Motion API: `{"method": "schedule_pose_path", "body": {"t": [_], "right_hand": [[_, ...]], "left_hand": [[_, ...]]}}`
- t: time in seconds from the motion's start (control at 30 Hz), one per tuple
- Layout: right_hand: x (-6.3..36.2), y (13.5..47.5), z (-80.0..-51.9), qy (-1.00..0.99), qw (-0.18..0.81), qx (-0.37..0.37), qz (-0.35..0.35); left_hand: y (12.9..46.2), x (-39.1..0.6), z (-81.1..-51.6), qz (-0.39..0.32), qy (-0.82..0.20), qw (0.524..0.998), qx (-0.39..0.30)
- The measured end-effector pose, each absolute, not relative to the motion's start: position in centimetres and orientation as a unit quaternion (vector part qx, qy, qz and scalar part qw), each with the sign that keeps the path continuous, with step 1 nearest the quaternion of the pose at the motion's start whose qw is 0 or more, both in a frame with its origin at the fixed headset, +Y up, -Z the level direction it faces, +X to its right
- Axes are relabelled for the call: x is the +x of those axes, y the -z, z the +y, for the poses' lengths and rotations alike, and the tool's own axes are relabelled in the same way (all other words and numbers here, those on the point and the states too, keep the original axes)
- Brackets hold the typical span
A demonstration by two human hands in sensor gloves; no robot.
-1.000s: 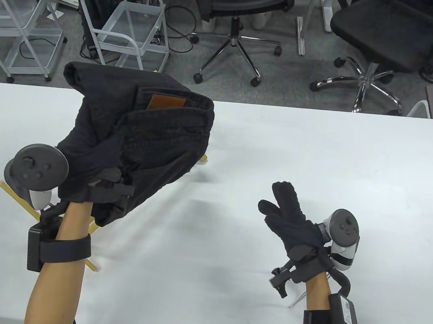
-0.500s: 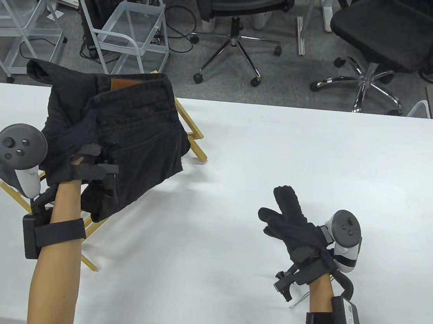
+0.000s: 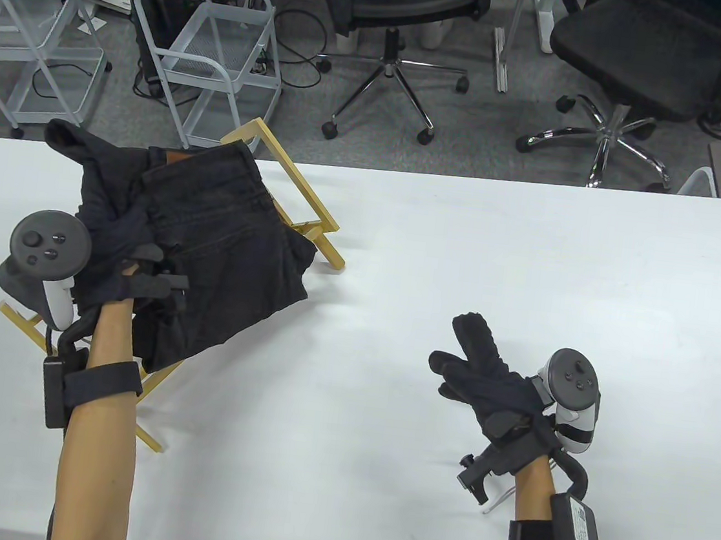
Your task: Hang trousers on book rack
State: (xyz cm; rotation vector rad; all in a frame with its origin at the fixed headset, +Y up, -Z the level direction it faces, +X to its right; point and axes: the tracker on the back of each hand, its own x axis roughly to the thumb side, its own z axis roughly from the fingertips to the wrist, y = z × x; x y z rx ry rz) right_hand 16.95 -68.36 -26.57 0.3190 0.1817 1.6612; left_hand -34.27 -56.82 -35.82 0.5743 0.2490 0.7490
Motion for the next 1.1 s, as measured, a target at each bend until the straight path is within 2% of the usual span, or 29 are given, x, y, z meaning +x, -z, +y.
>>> {"method": "schedule_pose_path", "body": {"t": [0.53,0.8,0.97,1.1], "right_hand": [[16.4,26.6,-68.8,-0.745,0.642,0.145,0.109],[15.9,26.7,-69.0,-0.752,0.631,0.148,0.121],[15.8,26.8,-69.0,-0.755,0.626,0.149,0.126],[15.7,26.8,-69.0,-0.758,0.622,0.149,0.128]], "left_hand": [[36.0,-34.2,-58.7,0.152,-0.188,0.934,0.264],[35.9,-34.1,-59.1,0.161,-0.121,0.944,0.260],[36.0,-33.8,-59.5,0.200,-0.058,0.949,0.238],[36.0,-33.7,-60.0,0.237,-0.047,0.949,0.203]]}}
